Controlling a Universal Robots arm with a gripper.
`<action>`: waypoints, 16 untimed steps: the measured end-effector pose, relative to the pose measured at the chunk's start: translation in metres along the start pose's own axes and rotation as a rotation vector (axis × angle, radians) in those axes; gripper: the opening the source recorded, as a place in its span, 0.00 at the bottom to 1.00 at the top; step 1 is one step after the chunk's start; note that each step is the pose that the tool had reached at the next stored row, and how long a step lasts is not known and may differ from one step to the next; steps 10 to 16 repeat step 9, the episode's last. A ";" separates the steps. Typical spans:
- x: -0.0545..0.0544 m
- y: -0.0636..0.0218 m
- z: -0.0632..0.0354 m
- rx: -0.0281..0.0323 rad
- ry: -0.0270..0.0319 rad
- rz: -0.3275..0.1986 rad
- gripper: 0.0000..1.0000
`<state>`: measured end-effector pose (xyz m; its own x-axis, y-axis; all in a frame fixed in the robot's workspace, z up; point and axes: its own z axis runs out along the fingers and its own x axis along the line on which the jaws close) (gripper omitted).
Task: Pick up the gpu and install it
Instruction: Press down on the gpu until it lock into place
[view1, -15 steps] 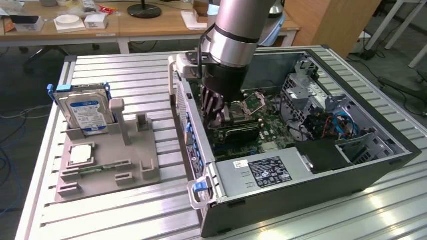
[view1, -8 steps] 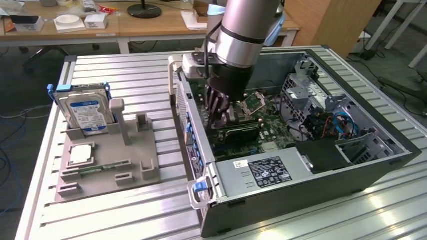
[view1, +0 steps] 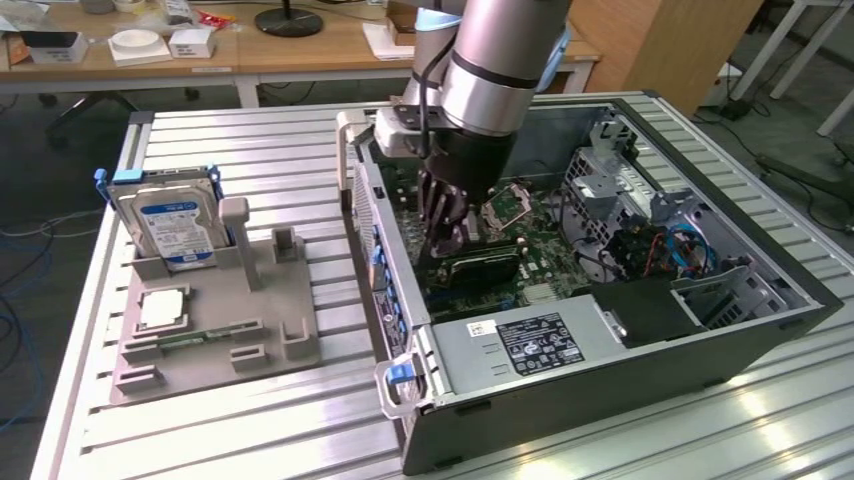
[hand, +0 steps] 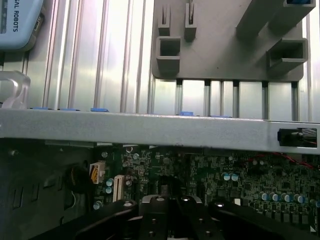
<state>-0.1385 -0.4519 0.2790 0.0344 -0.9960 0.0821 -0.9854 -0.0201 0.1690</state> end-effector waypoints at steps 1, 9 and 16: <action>0.000 -0.0002 0.0001 0.0002 -0.0011 0.000 0.10; 0.000 -0.0003 0.0002 0.0005 -0.0022 0.000 0.10; 0.000 -0.0003 0.0002 0.0005 -0.0022 0.000 0.10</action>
